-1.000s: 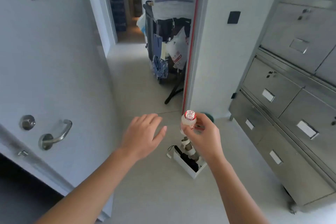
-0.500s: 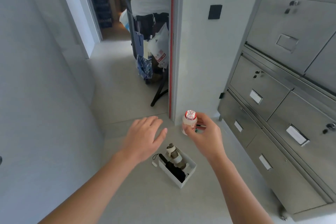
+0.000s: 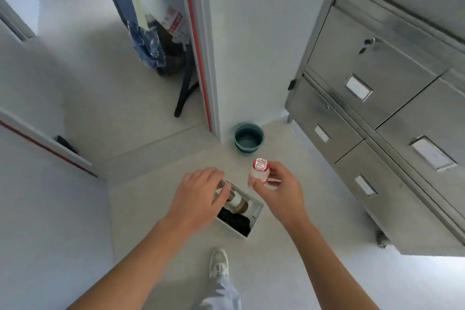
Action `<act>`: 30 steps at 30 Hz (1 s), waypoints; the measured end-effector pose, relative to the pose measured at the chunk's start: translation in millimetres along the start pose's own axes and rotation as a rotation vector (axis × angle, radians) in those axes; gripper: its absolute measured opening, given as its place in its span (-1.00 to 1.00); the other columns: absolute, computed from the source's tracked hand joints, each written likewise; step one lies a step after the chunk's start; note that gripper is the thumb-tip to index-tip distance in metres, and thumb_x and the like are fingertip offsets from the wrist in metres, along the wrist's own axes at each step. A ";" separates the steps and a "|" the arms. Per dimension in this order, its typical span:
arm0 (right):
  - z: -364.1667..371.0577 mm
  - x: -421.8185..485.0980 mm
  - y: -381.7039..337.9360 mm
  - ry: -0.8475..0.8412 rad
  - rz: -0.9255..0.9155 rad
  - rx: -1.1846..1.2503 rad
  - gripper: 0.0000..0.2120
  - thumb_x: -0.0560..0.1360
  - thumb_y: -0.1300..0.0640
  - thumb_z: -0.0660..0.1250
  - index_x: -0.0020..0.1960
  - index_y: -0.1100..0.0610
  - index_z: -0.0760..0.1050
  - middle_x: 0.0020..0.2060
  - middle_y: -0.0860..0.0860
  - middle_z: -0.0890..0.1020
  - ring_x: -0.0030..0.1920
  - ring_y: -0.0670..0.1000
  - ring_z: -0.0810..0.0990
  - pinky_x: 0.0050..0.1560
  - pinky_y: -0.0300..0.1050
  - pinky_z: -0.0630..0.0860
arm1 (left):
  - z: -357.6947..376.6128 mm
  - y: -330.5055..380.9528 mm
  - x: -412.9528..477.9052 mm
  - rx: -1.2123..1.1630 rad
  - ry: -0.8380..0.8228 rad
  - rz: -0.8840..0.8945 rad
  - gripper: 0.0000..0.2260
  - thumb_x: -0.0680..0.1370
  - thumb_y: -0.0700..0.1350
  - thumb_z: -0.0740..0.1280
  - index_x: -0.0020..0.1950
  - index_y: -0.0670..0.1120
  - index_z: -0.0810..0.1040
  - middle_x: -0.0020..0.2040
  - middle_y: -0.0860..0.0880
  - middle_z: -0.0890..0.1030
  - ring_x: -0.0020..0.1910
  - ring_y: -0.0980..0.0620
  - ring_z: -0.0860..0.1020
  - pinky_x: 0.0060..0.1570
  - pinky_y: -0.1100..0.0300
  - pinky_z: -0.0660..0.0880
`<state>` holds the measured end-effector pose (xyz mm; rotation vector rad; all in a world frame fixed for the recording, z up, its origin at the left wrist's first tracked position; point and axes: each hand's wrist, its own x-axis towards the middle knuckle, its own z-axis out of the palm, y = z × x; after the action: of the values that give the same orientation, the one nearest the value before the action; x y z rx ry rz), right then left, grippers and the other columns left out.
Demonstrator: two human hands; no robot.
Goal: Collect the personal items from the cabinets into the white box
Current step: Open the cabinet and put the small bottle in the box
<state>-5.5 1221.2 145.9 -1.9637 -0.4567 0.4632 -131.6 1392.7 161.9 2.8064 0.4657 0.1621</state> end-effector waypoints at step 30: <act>269.4 133.9 609.0 0.105 0.669 -0.121 -0.78 0.45 -0.09 0.46 0.07 -0.08 0.65 -0.14 -0.21 0.71 -0.09 -0.21 0.66 -0.08 -0.24 0.51 | 615.8 -193.2 41.9 -0.198 -0.473 -0.125 -0.67 0.63 0.06 0.16 0.21 -0.10 0.56 0.06 -0.02 0.63 0.01 -0.04 0.57 -0.01 -0.01 0.50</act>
<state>40.7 1247.1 -531.3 -2.2233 0.2658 0.7548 -53.2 1418.0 -479.6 2.4962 0.4743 -0.4475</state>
